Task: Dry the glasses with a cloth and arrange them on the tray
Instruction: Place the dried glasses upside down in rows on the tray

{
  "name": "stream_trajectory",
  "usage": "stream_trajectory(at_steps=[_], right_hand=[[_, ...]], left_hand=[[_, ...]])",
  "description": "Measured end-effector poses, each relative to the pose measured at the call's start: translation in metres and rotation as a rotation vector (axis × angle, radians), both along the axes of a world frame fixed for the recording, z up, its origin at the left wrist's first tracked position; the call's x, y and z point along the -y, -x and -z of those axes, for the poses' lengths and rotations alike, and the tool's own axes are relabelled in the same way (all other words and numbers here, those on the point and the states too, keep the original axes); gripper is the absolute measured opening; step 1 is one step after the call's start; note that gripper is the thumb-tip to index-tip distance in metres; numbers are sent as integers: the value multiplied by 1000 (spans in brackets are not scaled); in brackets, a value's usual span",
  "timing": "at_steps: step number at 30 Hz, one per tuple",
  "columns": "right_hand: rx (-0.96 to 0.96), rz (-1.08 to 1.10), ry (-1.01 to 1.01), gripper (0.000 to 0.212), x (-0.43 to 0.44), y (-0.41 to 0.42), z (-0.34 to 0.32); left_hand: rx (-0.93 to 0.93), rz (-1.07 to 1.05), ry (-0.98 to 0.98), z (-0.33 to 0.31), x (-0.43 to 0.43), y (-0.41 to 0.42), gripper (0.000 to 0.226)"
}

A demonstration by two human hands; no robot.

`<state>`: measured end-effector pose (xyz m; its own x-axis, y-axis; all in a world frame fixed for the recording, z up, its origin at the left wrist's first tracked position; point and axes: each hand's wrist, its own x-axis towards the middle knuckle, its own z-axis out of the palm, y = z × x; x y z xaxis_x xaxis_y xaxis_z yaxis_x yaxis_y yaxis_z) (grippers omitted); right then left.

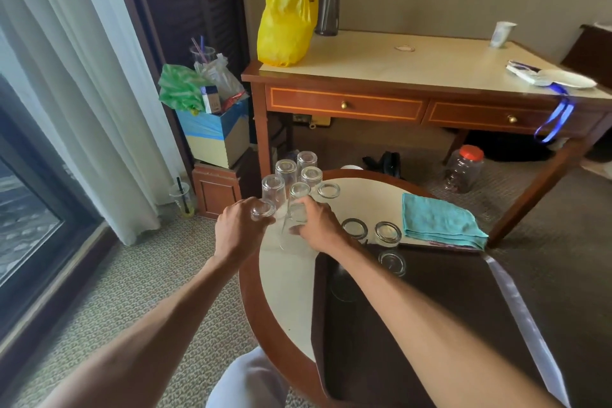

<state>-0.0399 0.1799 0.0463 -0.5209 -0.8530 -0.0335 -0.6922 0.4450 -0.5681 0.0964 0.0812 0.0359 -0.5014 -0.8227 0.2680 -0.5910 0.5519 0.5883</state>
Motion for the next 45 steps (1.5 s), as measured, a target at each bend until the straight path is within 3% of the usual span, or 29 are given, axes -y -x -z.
stream_trajectory(at_steps=[4,13,20,27,32,45], right_hand=[[61,24,46,61,-22,0,-34],[-56,52,154,52,-108,7,-131],[-99,129,133,50,-185,18,-159],[-101,167,-10,55,-239,16,-132],[-44,182,-92,66,-253,6,-85],[1,198,-19,65,-248,-8,-18]], left_hand=[[-7,-26,0,-14,-13,-15,36],[-125,-17,17,-78,-68,-32,60],[-201,69,62,-114,-123,-29,63],[-133,288,41,-108,-177,-18,67],[4,317,10,-75,-196,-14,68],[113,350,-85,-32,-206,-6,75]])
